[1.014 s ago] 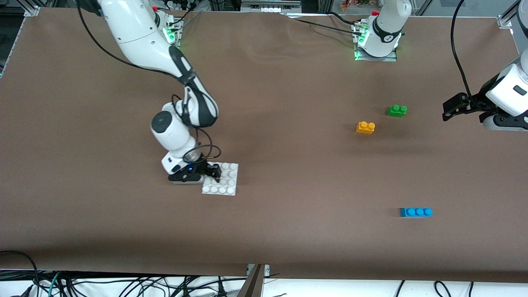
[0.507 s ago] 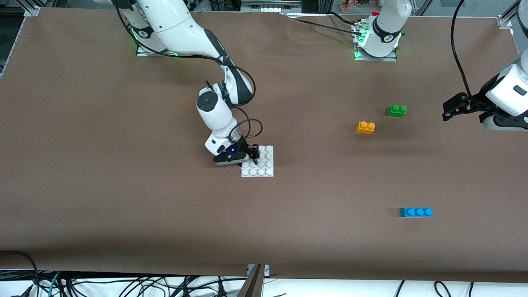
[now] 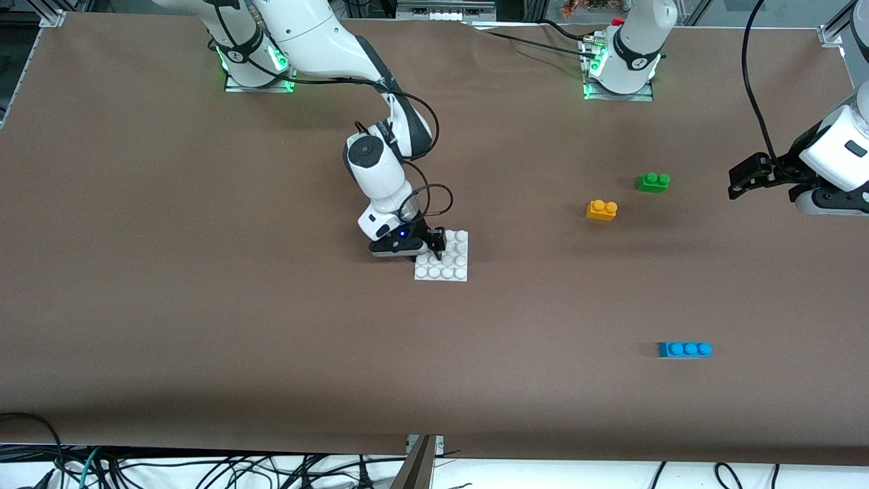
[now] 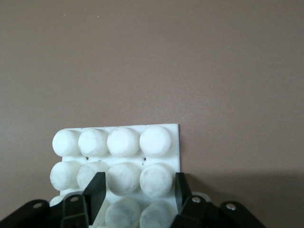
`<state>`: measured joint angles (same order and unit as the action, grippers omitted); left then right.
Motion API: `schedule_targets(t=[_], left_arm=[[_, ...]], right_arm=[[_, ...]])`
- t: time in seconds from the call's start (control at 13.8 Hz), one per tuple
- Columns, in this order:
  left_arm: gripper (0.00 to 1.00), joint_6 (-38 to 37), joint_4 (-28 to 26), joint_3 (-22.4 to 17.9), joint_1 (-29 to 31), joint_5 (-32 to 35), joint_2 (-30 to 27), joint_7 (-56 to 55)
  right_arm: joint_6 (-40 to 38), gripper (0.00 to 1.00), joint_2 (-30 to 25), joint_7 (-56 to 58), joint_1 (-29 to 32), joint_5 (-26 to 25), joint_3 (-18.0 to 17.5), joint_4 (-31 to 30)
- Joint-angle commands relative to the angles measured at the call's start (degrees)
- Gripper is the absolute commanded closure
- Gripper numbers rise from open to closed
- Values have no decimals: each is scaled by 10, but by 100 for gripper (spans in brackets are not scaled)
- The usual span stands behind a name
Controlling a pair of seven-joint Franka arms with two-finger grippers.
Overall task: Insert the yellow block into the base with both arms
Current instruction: 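Push the white base plate with the right gripper toward the table middle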
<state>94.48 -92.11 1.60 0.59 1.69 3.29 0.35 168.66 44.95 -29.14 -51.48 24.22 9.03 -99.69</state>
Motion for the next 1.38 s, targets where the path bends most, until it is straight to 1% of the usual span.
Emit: schedule_targets(t=[0.0,0.36,0.58,0.8,0.87,1.01,1.3], left_arm=[[0,-11,15,-5,-3,-5,5,14],[0,-11,15,-5,-3,-5,5,14],[0,-11,15,-5,-3,-5,5,14],[0,-11,15,-5,-3,-5,5,14],[0,-11,15,-5,-3,-5,5,14],[0,-11,15,-5,-3,-5,5,14],[0,-11,15,-5,-3,-5,5,14]], right_arm=[[3,34,18,-24,-14,9,6,18],[4,34,18,-31,-29,9,6,22],[4,34,22,-55,-50,8,8,32],[4,34,29,-56,-75,-1,26,34],[4,34,35,-55,-78,-19,34,34],[7,34,43,-55,-78,-62,40,34],[18,35,44,-50,-78,-123,42,31]])
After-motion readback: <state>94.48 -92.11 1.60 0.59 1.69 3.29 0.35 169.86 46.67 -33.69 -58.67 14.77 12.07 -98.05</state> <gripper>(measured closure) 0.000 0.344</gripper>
